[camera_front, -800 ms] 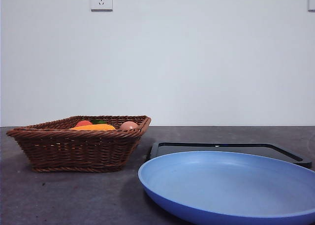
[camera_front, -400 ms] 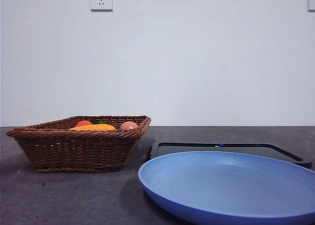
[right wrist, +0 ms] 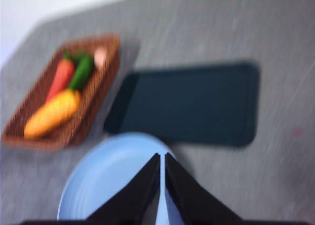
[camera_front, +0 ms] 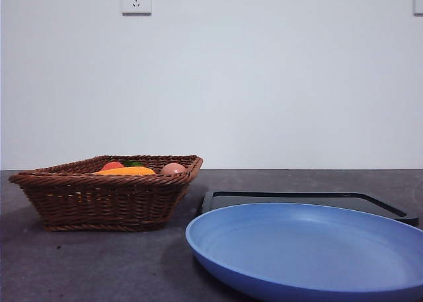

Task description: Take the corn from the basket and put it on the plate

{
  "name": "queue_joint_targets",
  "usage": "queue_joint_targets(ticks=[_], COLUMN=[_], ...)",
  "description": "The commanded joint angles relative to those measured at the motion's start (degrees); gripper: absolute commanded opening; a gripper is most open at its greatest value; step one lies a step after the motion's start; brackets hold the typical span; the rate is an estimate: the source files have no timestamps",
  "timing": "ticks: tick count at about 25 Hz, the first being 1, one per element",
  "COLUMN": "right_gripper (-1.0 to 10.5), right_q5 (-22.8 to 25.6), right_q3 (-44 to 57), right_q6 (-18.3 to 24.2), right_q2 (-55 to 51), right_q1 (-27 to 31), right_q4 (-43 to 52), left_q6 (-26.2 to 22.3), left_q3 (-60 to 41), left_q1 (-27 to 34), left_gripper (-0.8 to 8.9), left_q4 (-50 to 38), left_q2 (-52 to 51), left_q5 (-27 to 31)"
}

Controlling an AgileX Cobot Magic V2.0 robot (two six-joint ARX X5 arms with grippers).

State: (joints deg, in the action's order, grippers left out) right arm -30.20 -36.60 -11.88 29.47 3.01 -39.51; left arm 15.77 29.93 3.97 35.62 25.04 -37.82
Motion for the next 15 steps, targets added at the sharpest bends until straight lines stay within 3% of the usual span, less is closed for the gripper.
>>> queue_joint_targets(ticks=[1,7,11,15], right_gripper=[0.0,0.2,2.9,3.0], right_q5=[-1.1,-1.3,-1.4,-1.4], right_q3=[-2.1,-2.7,-2.7,-2.7], right_q6=[5.0,5.4,4.8,4.8], right_q2=[4.4,13.5,16.9,19.2], right_q1=[-1.0,-3.9,-4.1,-4.1], right_q4=[-3.3,-4.7,-4.7,-4.7], left_q6=[-5.7,-6.7,-5.9,-5.9], left_q3=[2.3,3.1,3.1,3.1], left_q1=[-0.9,-2.5,-2.5,-2.5], left_gripper=[0.07,0.37,3.67,4.04], left_q4=[3.3,5.1,4.4,4.0], left_q2=[2.6,8.1,9.1,9.1], left_q5=[-1.1,-1.3,-1.3,-1.4])
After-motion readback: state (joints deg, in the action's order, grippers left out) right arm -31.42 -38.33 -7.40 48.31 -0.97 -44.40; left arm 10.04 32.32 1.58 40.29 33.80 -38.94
